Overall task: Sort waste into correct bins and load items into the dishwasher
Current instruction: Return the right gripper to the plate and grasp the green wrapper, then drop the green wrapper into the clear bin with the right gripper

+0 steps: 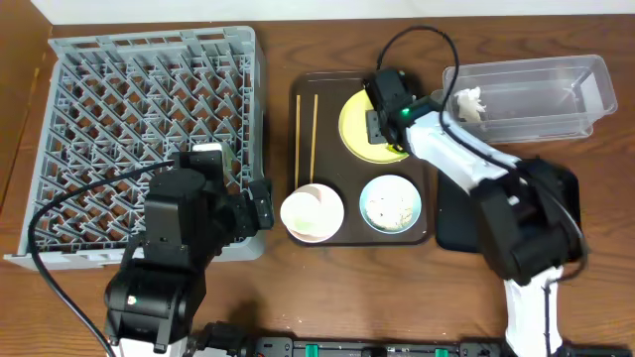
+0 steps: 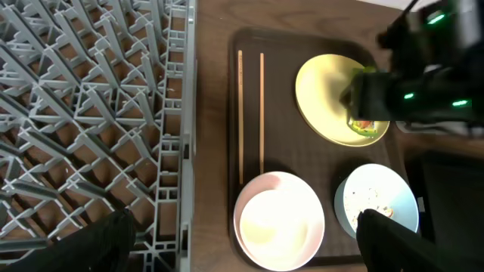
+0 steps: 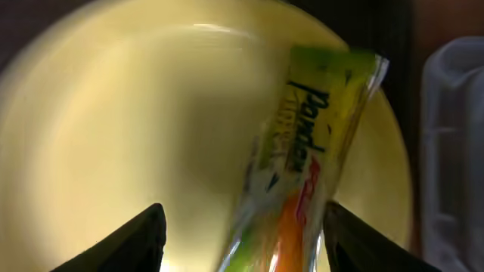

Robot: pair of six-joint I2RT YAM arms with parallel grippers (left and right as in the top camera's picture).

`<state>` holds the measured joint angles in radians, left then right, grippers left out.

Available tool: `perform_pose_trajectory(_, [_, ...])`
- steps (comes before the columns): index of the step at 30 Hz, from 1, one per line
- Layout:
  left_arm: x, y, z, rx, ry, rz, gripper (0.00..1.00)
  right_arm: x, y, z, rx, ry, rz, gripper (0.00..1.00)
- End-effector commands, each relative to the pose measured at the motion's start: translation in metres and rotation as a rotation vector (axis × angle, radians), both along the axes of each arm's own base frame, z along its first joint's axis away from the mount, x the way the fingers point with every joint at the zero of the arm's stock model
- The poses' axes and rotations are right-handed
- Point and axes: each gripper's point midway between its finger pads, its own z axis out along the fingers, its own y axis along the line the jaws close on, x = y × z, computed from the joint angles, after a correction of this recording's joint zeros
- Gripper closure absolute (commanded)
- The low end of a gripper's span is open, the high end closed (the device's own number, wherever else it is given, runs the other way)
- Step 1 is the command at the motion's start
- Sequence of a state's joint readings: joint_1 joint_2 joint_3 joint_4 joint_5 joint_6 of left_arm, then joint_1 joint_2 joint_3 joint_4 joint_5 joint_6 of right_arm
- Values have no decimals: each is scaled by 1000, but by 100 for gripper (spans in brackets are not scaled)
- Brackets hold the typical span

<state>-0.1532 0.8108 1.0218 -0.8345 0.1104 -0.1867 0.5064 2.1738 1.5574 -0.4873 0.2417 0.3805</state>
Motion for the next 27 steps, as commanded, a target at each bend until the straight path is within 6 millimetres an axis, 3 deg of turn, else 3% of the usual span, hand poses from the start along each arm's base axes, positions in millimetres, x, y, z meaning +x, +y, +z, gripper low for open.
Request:
perform_pose_trajectory(1, [0, -1, 9, -13, -19, -5, 6, 7, -20, -20, -38, -5, -89, 42])
perform_pose_trajectory(2, [0, -1, 9, -13, -19, -5, 6, 7, -21, -23, -40, 1, -90, 51])
perform_pose_trajectory(4, [0, -1, 9, -13, -18, -5, 6, 7, -22, -23, -41, 0, -91, 84])
perform_pose_trajectory(5, [0, -1, 9, -13, -19, -5, 6, 8, -21, -19, -33, -5, -89, 96])
perform_pose_trajectory(6, [0, -1, 9, -13, -19, -5, 6, 8, -19, -14, -22, -7, -84, 99])
perform_pose_trajectory(8, [0, -1, 9, -13, -18, -5, 6, 8, -15, 2, 8, -21, -75, 99])
perform_pose_trajectory(13, [0, -1, 9, -13, -18, -5, 6, 10, -14, 69, 135, -85, -59, 99])
perform_pose_trajectory(15, [0, -1, 9, -13, -19, -5, 6, 14, -28, 93, 154, -120, -85, 99])
perform_pose_trajectory(18, [0, -1, 9, -13, -19, -5, 6, 21, -68, 119, 206, -158, -221, 99])
perform_pose_trajectory(21, [0, -1, 9, -13, -19, -5, 6, 26, -109, 119, 276, -148, -432, 99])
perform_pose_trajectory(22, [0, -1, 9, -13, -18, -5, 6, 29, -135, 109, 306, -132, -554, 99])
perform_pose_trajectory(23, [0, -1, 9, -13, -19, -5, 6, 31, -149, 104, 315, -126, -607, 99])
perform_pose_trajectory(25, [0, -1, 9, -13, -18, -5, 6, 35, -169, 92, 325, -119, -678, 99])
perform_pose_trajectory(27, [0, -1, 9, -13, -19, -5, 6, 44, -177, 83, 355, -114, -673, 88])
